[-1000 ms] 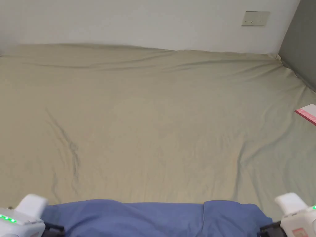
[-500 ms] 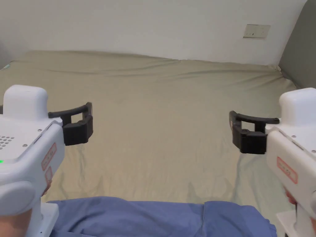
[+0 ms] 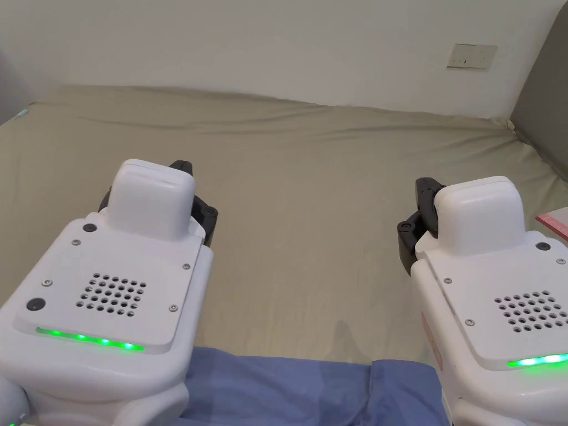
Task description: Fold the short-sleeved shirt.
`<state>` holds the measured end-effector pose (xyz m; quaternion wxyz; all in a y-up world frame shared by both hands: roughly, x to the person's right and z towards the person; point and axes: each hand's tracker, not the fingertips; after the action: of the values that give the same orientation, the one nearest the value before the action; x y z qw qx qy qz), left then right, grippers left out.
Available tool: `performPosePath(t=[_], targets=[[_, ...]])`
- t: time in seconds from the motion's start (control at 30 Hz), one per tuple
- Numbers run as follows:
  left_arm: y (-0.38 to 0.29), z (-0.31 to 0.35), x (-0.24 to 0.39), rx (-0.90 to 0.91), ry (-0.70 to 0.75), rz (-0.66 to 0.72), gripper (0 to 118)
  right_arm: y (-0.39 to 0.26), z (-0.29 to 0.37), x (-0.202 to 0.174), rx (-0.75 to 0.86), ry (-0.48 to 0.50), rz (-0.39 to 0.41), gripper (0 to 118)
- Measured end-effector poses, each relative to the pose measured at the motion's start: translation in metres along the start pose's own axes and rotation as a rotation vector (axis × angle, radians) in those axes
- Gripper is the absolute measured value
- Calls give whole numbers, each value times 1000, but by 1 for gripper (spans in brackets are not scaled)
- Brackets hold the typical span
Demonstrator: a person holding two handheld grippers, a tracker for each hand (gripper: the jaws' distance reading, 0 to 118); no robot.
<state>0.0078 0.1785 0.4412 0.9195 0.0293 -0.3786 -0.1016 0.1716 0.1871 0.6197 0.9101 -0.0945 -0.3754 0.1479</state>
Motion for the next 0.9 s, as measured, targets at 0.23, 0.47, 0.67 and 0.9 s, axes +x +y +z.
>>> performPosePath(t=[0.23, 0.47, 0.67, 0.9], targets=[[-12, -14, -1, -36, 23, 25, 0, -12, -11, 2, -33, -16, 1, 2], [-92, -41, -26, -292, -116, 66, 0, -45, -26, 0, -138, 25, 26, 2], [-222, -61, -96, -752, -241, 363, 112, -78, -37, 6, -260, 69, 3, 2], [-313, -61, -203, -1005, -330, 813, 114, -97, -41, 19, -353, 85, -35, 2]])
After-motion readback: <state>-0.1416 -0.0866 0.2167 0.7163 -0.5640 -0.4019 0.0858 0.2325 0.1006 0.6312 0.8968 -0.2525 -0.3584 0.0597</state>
